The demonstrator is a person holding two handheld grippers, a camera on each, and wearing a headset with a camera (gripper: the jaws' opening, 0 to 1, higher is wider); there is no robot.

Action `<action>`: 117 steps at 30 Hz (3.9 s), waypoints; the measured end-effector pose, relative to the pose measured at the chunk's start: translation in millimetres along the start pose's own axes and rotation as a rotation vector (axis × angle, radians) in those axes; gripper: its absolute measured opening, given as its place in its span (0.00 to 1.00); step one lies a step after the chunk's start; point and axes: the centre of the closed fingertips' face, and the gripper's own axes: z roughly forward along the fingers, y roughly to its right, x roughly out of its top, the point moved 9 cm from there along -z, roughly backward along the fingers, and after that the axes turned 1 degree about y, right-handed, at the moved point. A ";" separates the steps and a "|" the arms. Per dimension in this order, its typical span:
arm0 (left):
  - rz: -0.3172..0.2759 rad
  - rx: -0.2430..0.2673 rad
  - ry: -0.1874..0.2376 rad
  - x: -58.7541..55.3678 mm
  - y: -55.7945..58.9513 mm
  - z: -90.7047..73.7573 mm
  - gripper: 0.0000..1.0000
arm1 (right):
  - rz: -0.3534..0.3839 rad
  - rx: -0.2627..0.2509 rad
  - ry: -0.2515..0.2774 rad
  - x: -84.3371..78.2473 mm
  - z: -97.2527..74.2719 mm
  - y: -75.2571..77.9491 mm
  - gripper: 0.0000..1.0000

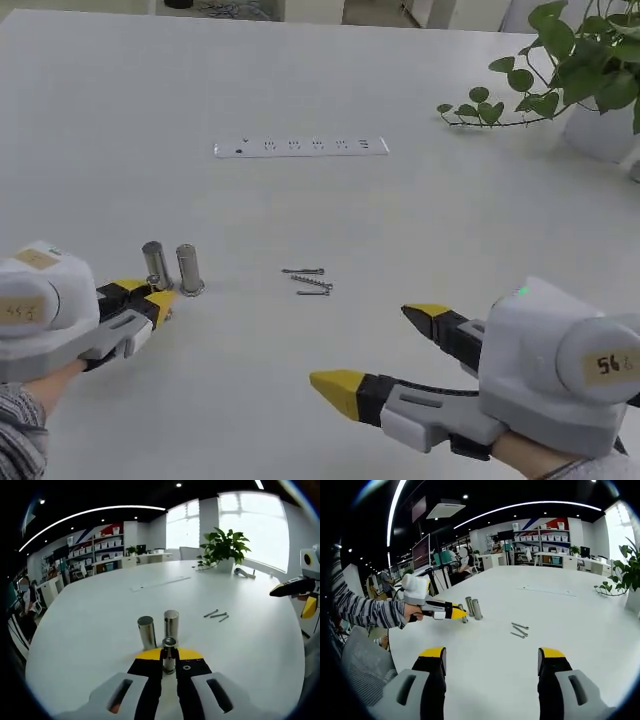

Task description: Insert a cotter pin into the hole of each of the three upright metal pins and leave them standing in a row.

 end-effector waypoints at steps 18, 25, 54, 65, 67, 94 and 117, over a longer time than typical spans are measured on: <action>0.125 -0.209 0.019 5.3 40.4 -4.9 0.05 | -0.008 0.011 0.005 2.2 -1.8 -3.3 0.71; 0.152 -0.268 0.008 3.7 57.2 -4.5 0.05 | -0.010 0.019 -0.001 1.7 -2.3 -3.7 0.70; 0.140 -0.302 -0.036 -6.6 67.6 -2.1 0.18 | -0.076 0.069 -0.089 -1.6 0.5 -0.6 0.56; 0.068 -0.211 -0.012 1.0 63.3 -26.8 0.34 | -0.254 0.125 -0.175 24.2 19.8 28.2 0.49; 0.031 -0.188 -0.015 -0.1 63.2 -32.5 0.38 | -0.269 0.135 -0.186 29.4 26.2 33.6 0.47; -0.097 0.073 0.015 -13.7 55.8 -90.9 0.69 | -0.457 0.290 -0.469 29.7 116.2 65.0 0.08; -0.132 0.066 -0.001 -22.4 57.1 -99.3 0.61 | -0.532 0.309 -0.581 23.2 141.6 73.8 0.01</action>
